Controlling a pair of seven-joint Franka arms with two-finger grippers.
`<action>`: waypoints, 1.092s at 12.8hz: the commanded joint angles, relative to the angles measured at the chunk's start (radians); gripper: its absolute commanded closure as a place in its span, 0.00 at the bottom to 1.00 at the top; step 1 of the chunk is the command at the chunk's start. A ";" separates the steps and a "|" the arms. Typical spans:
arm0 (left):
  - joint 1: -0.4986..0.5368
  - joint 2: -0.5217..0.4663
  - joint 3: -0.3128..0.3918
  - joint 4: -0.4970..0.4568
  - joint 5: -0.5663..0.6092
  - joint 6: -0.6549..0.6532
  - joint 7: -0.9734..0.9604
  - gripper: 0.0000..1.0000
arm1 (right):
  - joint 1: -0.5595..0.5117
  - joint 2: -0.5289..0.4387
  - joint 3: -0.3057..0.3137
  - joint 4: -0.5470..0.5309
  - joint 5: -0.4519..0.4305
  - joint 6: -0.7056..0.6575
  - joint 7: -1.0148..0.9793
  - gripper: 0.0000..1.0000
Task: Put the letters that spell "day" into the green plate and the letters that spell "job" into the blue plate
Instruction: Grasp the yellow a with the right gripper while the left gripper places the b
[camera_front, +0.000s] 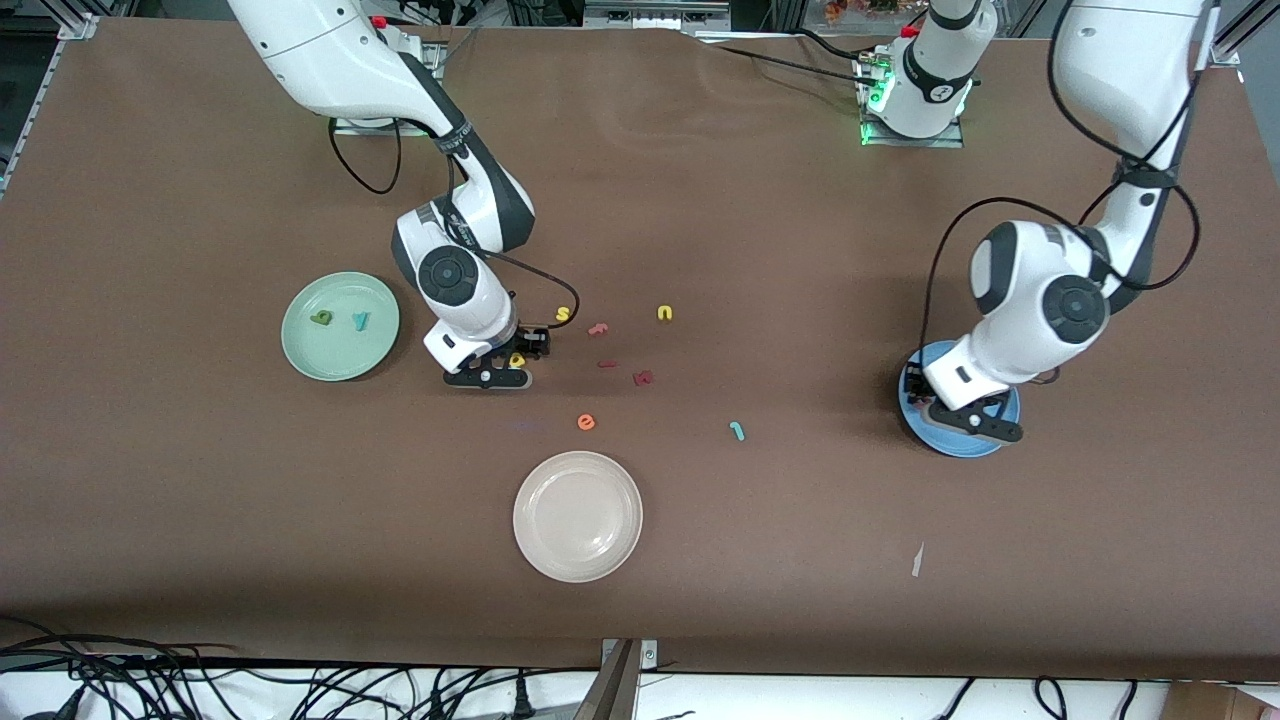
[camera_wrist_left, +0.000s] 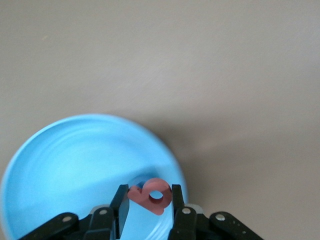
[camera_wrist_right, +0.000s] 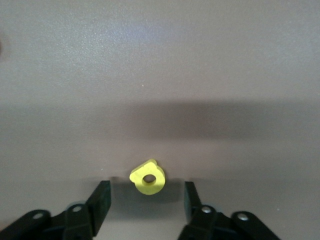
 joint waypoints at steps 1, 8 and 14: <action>0.073 -0.051 -0.011 -0.053 0.006 -0.009 0.135 0.67 | 0.003 -0.001 -0.006 -0.009 -0.039 0.029 0.009 0.36; 0.062 -0.038 -0.014 -0.050 -0.003 -0.003 0.128 0.27 | 0.003 0.013 -0.004 -0.017 -0.039 0.074 0.007 0.56; -0.143 0.096 -0.017 0.137 -0.170 0.028 0.027 0.28 | -0.003 -0.031 -0.016 -0.014 -0.039 0.024 -0.023 0.93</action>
